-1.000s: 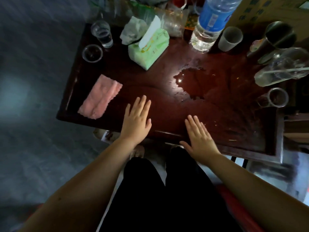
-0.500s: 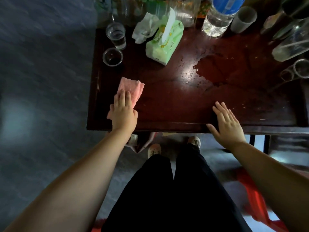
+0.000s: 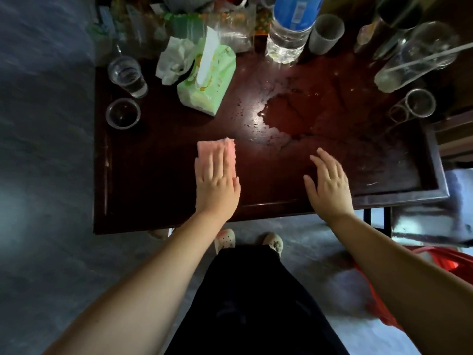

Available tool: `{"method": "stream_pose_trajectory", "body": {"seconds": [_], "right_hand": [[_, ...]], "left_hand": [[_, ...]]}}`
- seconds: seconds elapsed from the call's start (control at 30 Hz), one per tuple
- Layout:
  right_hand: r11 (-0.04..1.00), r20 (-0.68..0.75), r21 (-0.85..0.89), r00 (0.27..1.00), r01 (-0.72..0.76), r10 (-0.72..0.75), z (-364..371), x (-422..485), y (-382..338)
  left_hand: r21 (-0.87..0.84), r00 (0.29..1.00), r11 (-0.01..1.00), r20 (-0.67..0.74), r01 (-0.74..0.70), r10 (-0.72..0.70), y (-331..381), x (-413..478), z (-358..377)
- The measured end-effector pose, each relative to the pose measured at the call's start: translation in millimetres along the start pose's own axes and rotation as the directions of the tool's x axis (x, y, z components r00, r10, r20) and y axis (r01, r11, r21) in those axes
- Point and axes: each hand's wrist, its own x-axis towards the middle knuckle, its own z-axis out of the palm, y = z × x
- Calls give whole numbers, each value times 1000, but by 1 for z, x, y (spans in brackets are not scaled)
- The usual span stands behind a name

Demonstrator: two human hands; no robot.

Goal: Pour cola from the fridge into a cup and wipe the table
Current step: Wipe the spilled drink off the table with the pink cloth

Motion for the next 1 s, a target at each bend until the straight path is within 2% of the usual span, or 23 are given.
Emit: {"method": "stream_pose_trajectory", "body": {"seconds": [0.07,0.13,0.2,0.3,0.53,0.8,1.0], "right_hand": [[992,-57,24,990,-126,127,-2,14,12],[956,-39,52,956,-290,292,-4,29,26],[934,28,-14,934,-356,356,-2,35,37],[940,45,-111,943,-322,329,4,35,41],[938,39,5,937,-348,347,-1,35,43],[933,41,-2,932,-360,360,0,37,43],[934,39,-4,933,-357,357,0,37,43]], "left_hand": [[36,998,997,4,-66,66,2,11,12],[33,1000,999,6,4,-4,7,21,18],[65,997,995,-19,79,-78,15,27,19],[112,997,992,-47,59,-54,19,32,23],[101,997,994,-67,43,-36,36,71,21],[66,993,997,-115,39,-31,56,126,18],[69,988,997,-153,32,-21,60,128,20]]}}
